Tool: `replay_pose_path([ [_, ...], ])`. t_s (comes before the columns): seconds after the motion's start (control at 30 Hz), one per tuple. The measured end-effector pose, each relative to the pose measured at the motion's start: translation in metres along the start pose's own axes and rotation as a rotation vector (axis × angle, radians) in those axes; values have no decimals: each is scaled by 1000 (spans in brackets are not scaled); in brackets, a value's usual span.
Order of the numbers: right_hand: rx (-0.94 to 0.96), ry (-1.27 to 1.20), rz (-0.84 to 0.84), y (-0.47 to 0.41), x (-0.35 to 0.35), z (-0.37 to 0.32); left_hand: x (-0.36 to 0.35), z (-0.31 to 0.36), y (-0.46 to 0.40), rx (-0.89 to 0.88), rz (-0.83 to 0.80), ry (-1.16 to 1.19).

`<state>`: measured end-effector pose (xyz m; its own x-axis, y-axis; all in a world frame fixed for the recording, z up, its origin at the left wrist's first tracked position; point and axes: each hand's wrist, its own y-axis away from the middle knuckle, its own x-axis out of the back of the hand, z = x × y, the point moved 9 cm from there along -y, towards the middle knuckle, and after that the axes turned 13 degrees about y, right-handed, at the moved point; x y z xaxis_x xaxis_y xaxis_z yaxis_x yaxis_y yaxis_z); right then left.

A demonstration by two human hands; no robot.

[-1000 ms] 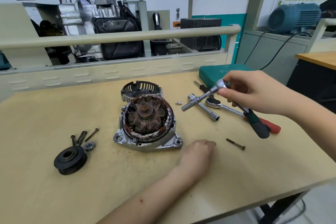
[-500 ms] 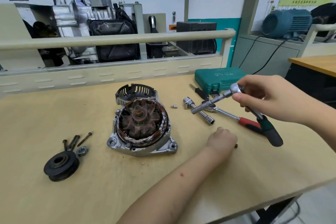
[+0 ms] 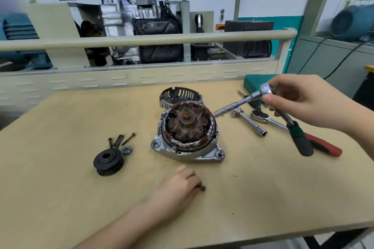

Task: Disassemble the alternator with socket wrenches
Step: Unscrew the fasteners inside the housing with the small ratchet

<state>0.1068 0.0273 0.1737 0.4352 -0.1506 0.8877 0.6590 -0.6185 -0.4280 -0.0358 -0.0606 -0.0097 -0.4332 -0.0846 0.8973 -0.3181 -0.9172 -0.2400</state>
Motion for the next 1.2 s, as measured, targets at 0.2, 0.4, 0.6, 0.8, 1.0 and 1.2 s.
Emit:
replay_pose_path([
  [0.2,44,-10,15,-13,-12,-15,75,-82,68,173,394,-129],
  [0.4,51,-20,17,-24,-17,-16,83,-94,72,146,485,-252],
  [0.6,134,150,71,-54,-21,-17,83,-96,70,157,481,-324],
  [0.8,195,254,31,-88,-46,-14,82,-95,65,124,476,-315],
  [1.0,218,276,-1,-99,-52,-16,94,-91,46,141,503,-133],
  [1.2,378,439,-172,-118,-54,-35,150,-81,-20,180,656,175],
])
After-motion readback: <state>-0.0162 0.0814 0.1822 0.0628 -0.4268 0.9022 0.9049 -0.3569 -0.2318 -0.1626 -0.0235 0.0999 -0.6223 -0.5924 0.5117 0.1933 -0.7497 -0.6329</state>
